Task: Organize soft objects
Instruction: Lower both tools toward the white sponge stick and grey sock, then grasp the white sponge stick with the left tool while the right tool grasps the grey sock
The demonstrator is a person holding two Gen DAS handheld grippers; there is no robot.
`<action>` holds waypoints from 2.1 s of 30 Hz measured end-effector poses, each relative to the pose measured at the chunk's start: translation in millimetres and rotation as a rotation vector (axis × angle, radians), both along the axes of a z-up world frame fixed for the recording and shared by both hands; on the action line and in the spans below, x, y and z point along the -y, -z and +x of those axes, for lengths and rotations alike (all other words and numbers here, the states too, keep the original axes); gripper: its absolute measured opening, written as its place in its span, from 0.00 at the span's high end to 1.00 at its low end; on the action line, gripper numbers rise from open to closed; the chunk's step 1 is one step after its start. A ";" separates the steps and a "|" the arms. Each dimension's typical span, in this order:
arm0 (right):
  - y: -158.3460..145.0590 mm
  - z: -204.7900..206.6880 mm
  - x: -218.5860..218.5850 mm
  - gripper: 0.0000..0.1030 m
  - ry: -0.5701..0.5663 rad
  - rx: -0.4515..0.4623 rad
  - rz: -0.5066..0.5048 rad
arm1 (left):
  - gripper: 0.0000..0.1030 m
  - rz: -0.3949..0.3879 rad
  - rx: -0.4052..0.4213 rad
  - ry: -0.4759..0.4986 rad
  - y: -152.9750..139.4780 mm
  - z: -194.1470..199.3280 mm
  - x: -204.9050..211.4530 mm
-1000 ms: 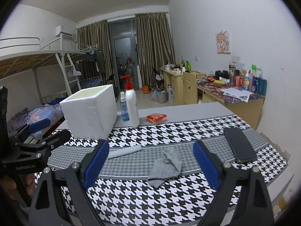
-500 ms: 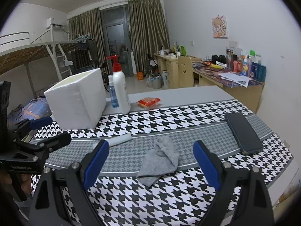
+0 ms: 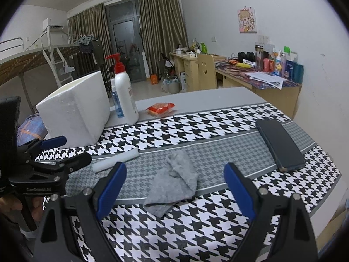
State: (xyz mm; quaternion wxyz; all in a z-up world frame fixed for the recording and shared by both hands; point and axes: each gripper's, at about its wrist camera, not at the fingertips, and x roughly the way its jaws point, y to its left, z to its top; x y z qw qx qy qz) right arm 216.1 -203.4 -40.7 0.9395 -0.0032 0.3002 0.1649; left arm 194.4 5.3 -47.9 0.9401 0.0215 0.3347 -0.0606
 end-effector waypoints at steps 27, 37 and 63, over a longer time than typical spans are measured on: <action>28.1 26.5 5.2 0.09 0.013 -0.100 -0.014 | 0.09 0.084 -0.125 0.090 38.7 37.5 16.7; 36.6 24.9 1.6 0.09 -0.026 -0.106 -0.015 | 0.32 0.075 -0.199 0.103 56.1 50.3 15.7; 49.2 34.0 -14.7 0.15 -0.042 -0.181 -0.098 | 0.83 0.066 -0.165 0.101 46.1 33.8 6.6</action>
